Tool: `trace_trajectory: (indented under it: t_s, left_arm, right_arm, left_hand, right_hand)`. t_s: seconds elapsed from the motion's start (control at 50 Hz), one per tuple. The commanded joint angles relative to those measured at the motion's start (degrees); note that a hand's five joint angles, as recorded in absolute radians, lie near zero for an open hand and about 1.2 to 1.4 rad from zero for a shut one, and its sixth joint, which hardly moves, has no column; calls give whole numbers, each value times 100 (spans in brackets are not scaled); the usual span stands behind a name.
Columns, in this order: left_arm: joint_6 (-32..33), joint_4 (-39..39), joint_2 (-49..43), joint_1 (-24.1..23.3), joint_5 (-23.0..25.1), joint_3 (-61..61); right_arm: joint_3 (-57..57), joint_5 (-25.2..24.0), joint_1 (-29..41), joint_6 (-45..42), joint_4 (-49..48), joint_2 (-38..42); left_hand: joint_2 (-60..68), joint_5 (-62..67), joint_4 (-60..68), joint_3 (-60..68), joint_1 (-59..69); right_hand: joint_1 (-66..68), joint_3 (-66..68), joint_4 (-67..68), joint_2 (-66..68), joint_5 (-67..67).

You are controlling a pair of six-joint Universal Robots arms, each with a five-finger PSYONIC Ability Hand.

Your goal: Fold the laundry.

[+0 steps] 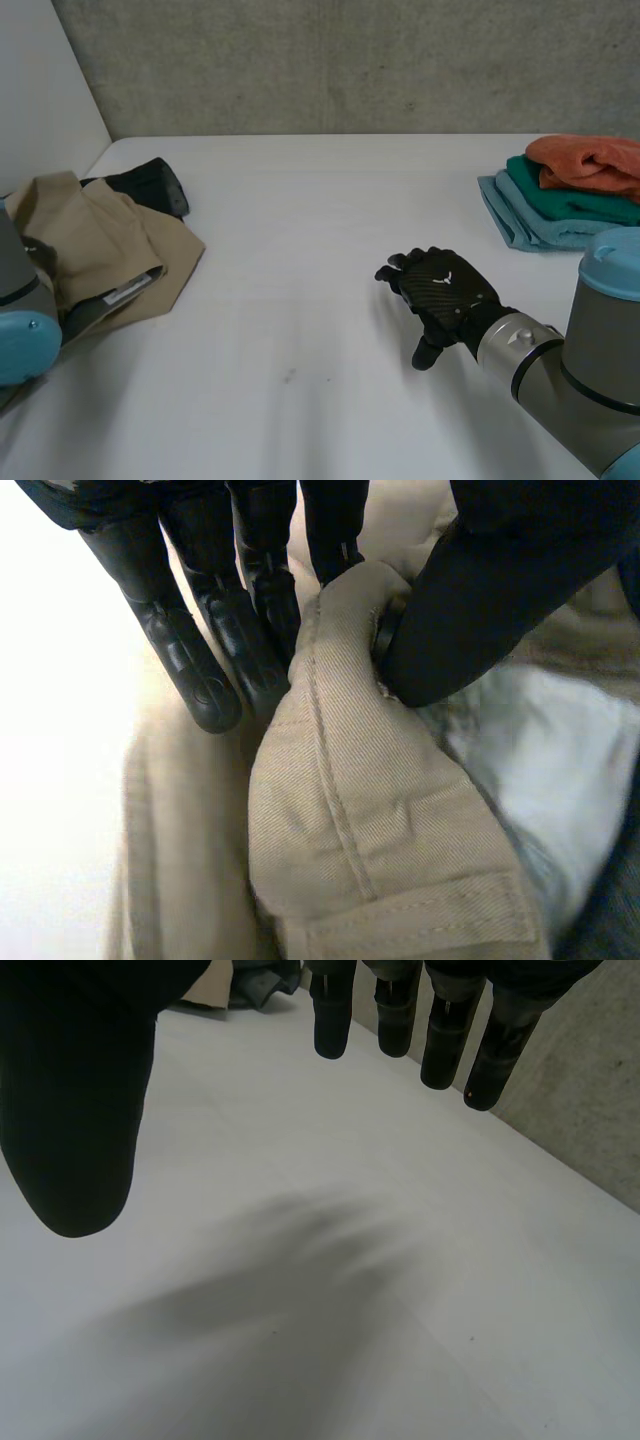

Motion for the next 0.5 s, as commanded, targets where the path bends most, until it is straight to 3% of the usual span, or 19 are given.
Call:
trace_trajectory:
  t_s: [0.02,0.24,0.32,0.36,0.38,0.4,0.46,0.5]
  left_arm:
    - [-233,166,81,-1270,-6,461]
    - [-2261,350,-33,-3607,46,1120]
    - [-2798,359,-322,-4038,134,1225]
    - [-2958,350,-393,-4180,178,1243]
    - [-3046,324,-368,-4320,205,1243]
    - [-3064,315,-332,-4374,214,1226]
    - [-3055,306,-122,-4444,284,1147]
    - [-3046,254,10,-4409,293,1129]
  right_arm:
    - [-32,0,-15,2,-10,-57]
    - [3,228,-436,10,-256,-365]
    - [-15,456,-550,10,-335,-400]
    - [-23,588,-612,10,-396,-400]
    - [-32,615,-638,10,-405,-400]
    - [-32,632,-647,10,-414,-400]
    - [-32,597,-683,28,-414,-400]
    - [-32,562,-683,54,-414,-400]
  left_hand:
    - [1516,1401,1146,1378,1841]
    - [1516,1401,1146,1378,1841]
    - [1302,1187,932,1164,1626]
    - [-457,-572,-827,-595,-133]
    - [-2564,-2680,-2935,-2703,-2240]
    - [-3401,-3517,-3772,-3540,-3077]
    - [-5420,-5535,-5790,-5558,-5096]
    - [-5479,-5595,-5849,-5618,-5155]
  right_hand:
    - [-155,-214,-346,-279,-401]
    - [-155,-214,-346,-279,-401]
    - [-155,-214,-346,-279,-401]
    - [-155,-214,-346,-279,-401]
    - [-155,-214,-346,-279,-401]
    - [-155,-214,-346,-279,-401]
    - [-155,-214,-346,-279,-401]
    - [-155,-214,-346,-279,-401]
